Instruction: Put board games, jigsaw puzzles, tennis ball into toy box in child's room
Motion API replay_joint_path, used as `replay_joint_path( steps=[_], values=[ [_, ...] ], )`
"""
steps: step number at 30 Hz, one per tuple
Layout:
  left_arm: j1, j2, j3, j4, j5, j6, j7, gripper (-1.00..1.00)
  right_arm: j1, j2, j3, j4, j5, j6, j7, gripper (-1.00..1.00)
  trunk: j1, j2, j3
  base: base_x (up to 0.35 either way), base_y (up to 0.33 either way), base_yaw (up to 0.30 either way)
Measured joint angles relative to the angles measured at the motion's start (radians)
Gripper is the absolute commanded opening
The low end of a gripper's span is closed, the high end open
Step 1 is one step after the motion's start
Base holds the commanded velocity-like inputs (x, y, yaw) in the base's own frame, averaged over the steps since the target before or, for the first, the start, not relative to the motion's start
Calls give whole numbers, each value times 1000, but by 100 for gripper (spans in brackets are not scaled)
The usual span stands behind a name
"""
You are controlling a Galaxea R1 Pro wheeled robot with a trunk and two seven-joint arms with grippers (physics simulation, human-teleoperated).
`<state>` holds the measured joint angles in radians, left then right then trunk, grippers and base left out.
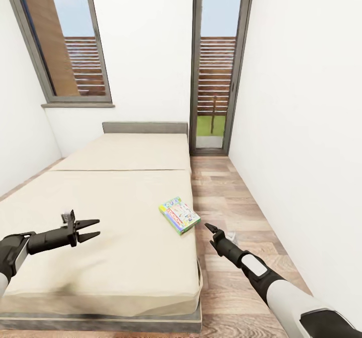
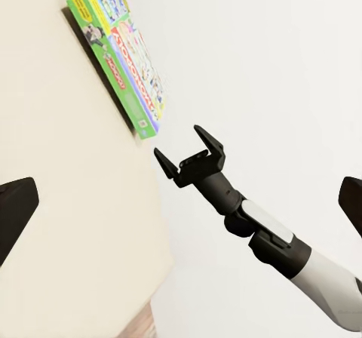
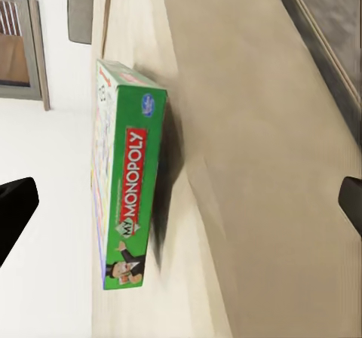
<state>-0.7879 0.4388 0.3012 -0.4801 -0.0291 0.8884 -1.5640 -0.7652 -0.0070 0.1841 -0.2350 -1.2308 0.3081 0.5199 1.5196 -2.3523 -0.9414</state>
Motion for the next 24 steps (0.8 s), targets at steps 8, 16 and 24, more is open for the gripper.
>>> replay_joint_path(
  steps=[8, 16, 24],
  values=[
    [0, 1, 1, 0, 0, 0, 0, 100, 0, 0, 4, 0, 3, -1, 1, 100, 0, 0, 0, 0, 0, 0],
    [0, 3, 3, 0, 0, 0, -2, 100, -1, 0, 5, 0, 5, -1, 1, 100, 0, 0, 0, 0, 0, 0],
    [0, 3, 3, 0, 0, 0, -2, 100, 0, 0, 5, 0, 5, -2, 1, 100, 0, 0, 0, 0, 15, 0]
  ],
)
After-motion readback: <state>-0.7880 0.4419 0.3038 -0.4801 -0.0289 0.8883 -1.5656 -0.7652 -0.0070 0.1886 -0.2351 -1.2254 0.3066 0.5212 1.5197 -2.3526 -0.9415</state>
